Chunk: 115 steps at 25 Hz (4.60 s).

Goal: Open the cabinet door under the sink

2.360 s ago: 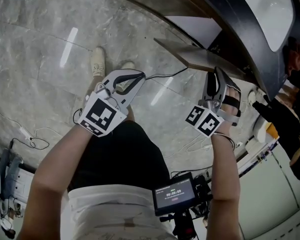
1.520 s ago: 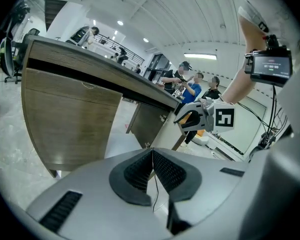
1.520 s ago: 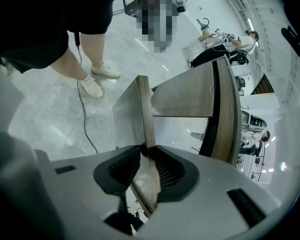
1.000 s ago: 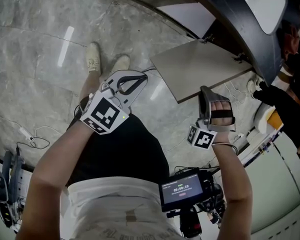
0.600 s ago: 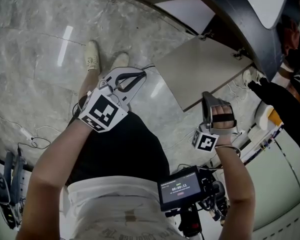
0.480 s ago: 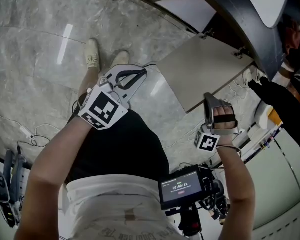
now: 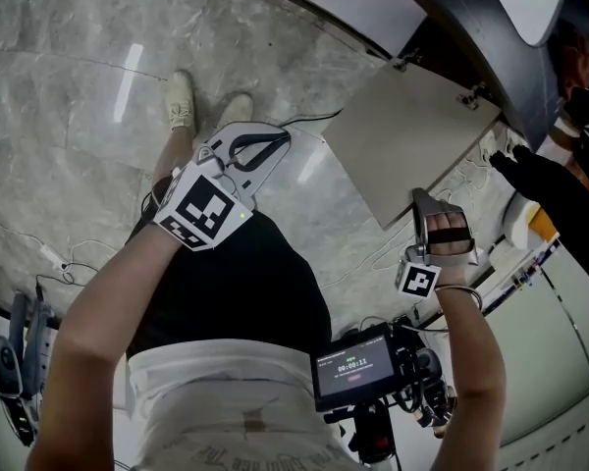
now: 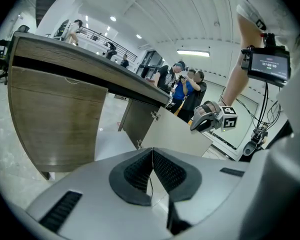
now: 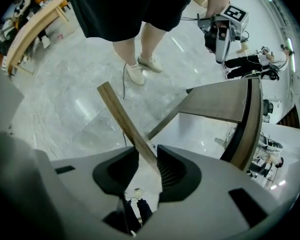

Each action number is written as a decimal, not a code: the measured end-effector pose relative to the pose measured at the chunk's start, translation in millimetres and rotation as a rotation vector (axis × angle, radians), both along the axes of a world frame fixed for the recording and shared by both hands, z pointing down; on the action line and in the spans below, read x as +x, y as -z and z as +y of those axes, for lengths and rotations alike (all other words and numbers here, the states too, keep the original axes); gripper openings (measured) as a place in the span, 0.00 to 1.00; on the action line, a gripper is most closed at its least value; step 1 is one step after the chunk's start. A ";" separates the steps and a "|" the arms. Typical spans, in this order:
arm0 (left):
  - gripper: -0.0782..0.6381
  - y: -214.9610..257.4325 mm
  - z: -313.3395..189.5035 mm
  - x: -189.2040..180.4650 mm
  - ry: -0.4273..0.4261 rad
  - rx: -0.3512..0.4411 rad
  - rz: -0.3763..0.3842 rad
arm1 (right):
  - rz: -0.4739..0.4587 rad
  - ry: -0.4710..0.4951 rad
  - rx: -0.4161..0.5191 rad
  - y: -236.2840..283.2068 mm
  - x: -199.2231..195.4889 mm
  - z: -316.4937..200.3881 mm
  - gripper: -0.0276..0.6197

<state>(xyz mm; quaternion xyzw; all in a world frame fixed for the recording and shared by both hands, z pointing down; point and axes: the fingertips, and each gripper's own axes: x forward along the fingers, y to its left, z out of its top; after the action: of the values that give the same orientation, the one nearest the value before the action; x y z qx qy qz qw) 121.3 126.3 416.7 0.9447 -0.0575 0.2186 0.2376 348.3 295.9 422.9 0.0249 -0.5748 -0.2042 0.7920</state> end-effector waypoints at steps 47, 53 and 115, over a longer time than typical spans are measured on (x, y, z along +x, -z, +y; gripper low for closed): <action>0.12 19.5 -15.7 3.7 -0.062 0.053 -0.030 | -0.202 -0.302 -0.116 58.2 15.1 32.0 0.36; 0.12 19.3 -10.9 15.6 -0.090 0.054 -0.027 | -0.310 -0.416 -0.028 74.1 -7.1 17.2 0.30; 0.12 6.6 -95.8 -114.1 0.267 0.022 -0.076 | -1.266 -1.321 0.592 -21.1 -113.4 -360.0 0.09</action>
<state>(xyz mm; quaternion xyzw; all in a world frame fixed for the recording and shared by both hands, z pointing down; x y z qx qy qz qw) 7.3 30.5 410.1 0.9222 -0.1940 0.2199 0.2520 234.9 -64.1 444.0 0.6483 -0.6909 0.1975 0.2516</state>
